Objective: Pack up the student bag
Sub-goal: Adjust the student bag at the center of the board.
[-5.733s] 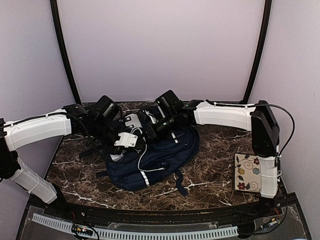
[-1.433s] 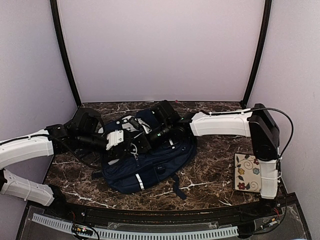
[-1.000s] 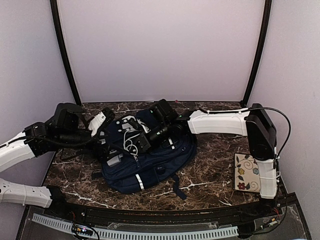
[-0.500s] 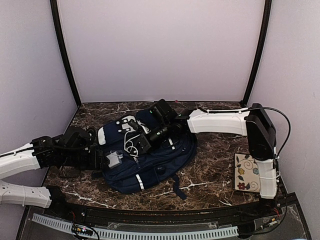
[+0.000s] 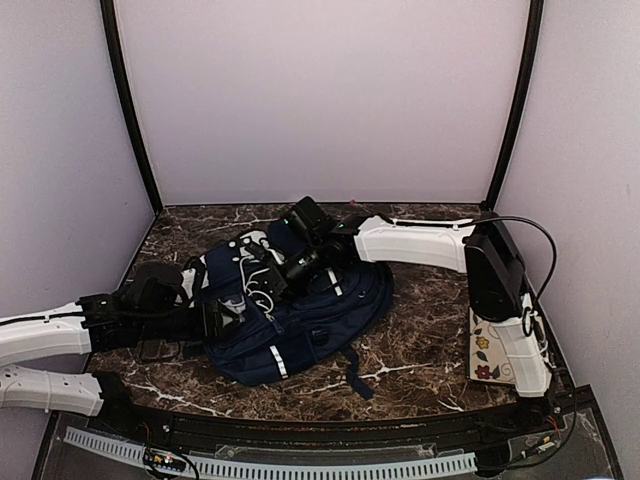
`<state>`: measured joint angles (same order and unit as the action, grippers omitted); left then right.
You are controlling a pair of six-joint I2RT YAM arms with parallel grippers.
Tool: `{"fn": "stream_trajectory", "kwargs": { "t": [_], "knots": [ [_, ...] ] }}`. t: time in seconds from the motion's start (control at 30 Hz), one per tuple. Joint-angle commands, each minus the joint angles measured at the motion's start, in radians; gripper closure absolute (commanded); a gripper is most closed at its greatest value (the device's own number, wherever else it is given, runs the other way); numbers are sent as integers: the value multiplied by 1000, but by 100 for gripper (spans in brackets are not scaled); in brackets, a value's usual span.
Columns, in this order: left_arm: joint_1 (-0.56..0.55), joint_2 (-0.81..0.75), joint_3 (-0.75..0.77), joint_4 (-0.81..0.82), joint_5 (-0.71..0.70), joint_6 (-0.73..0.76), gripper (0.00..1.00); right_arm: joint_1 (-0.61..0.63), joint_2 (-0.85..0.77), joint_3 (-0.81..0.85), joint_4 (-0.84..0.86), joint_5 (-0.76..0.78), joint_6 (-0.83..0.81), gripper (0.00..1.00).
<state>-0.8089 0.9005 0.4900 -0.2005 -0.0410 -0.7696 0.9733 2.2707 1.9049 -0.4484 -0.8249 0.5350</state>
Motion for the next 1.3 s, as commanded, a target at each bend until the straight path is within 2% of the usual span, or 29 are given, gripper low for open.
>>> {"fn": "stream_trajectory", "kwargs": {
  "t": [0.0, 0.07, 0.13, 0.2, 0.27, 0.33, 0.37, 0.4, 0.47, 0.53, 0.6, 0.7, 0.77, 0.87, 0.9, 0.93, 0.97, 1.07, 1.13, 1.2, 1.27],
  "knots": [
    [-9, -18, 5, 214, 45, 92, 36, 60, 106, -54, -69, 220, -79, 94],
    [-10, -50, 22, 155, 25, 140, 42, 36, 41, -163, -53, 247, -87, 92],
    [-10, -68, 63, 117, 49, 229, 57, 9, -31, -272, 39, 217, -41, 93],
    [-13, -68, 108, 105, 62, 321, 68, -3, -52, -312, 105, 148, -20, 94],
    [-13, -39, 148, 129, 74, 415, 70, -2, -39, -302, 125, 91, -17, 95],
    [-12, 14, 189, 169, 85, 471, 62, 1, -22, -283, 128, 94, -17, 96],
    [-10, 41, 203, 194, 78, 480, 45, 1, -16, -277, 135, 91, -11, 97],
    [1, 64, 220, 227, 79, 476, 33, 1, -14, -276, 149, 82, -3, 97],
    [52, 94, 245, 289, 187, 447, 23, 2, -21, -285, 175, 74, 13, 97],
    [100, 92, 263, 335, 330, 421, 21, 2, -31, -293, 177, 81, 16, 97],
    [106, 52, 248, 383, 413, 450, 20, 1, -37, -303, 178, 88, 14, 97],
    [105, -24, 201, 428, 422, 502, 17, 1, -34, -303, 182, 89, 14, 97],
    [108, -17, 208, 414, 413, 529, 15, 1, -31, -296, 183, 86, 13, 97],
    [111, 3, 269, 388, 599, 579, 11, 1, -34, -291, 177, 93, 12, 98],
    [110, -2, 285, 368, 614, 600, 10, 1, -35, -291, 176, 97, 13, 98],
    [111, -12, 300, 315, 535, 607, 10, 1, -36, -290, 175, 102, 13, 97],
    [112, -25, 317, 242, 372, 603, 10, 1, -36, -289, 175, 107, 13, 98],
    [126, -49, 352, -33, -234, 497, 17, 1, -32, -284, 177, 114, 11, 98],
    [144, -61, 350, -196, -501, 404, 18, 1, -26, -280, 176, 112, 10, 98],
    [146, -108, 326, -261, -588, 316, 17, 1, -25, -276, 169, 112, 5, 98],
    [147, -229, 259, -189, -569, 298, 16, 1, -26, -277, 165, 117, 2, 98]
  ]
}}
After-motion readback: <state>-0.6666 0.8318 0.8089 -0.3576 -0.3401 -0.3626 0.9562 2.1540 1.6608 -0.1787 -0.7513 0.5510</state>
